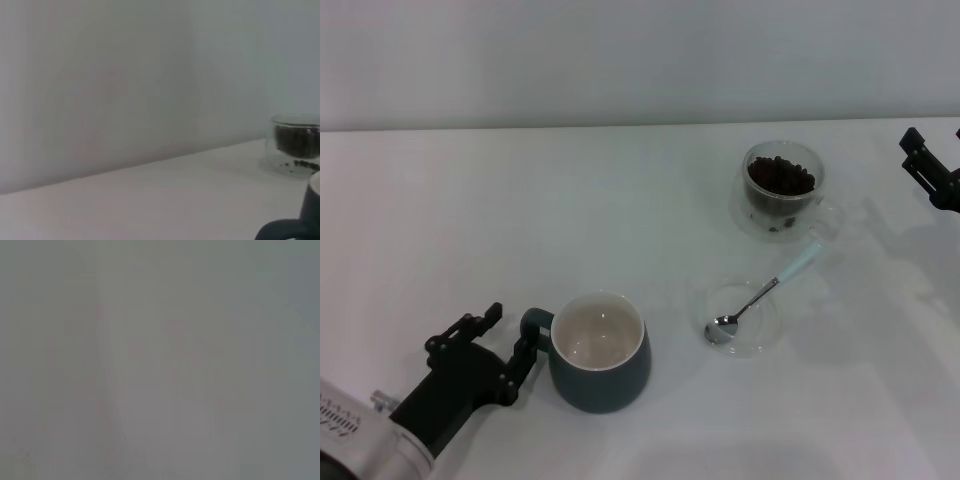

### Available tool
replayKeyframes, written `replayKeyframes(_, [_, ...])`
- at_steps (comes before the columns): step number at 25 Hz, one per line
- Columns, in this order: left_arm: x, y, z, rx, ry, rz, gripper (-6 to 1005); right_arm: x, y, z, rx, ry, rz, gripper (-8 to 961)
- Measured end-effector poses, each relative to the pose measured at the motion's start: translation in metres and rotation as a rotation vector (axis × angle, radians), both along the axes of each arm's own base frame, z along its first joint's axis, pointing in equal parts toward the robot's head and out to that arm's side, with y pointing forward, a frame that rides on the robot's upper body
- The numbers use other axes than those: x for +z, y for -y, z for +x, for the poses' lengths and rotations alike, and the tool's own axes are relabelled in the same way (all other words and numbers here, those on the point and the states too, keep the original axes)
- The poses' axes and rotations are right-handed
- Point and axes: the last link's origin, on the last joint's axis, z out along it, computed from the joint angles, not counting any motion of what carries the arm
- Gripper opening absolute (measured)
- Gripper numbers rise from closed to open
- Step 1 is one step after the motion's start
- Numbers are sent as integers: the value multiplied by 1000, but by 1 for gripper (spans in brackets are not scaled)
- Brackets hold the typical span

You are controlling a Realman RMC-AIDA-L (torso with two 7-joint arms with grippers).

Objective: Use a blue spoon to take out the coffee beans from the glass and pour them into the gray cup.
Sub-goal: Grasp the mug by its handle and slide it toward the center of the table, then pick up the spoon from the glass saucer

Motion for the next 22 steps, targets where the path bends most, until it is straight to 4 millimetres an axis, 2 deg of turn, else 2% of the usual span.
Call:
replayKeyframes(5, [2, 10, -4, 20, 25, 17, 603, -1, 0, 0, -1, -21, -7, 844])
replayKeyframes(10, [2, 20, -9, 38, 32, 18, 696, 1, 3, 1, -8, -104, -27, 844])
replayKeyframes(15, [7, 32, -13, 44, 53, 44, 788, 12, 12, 15, -53, -272, -62, 844])
replayKeyframes(18, [12, 36, -19, 63, 58, 70, 818, 22, 21, 24, -74, -395, -142, 844])
replayKeyframes(22, [25, 41, -25, 76, 78, 138, 835, 28, 27, 29, -96, -475, -271, 844])
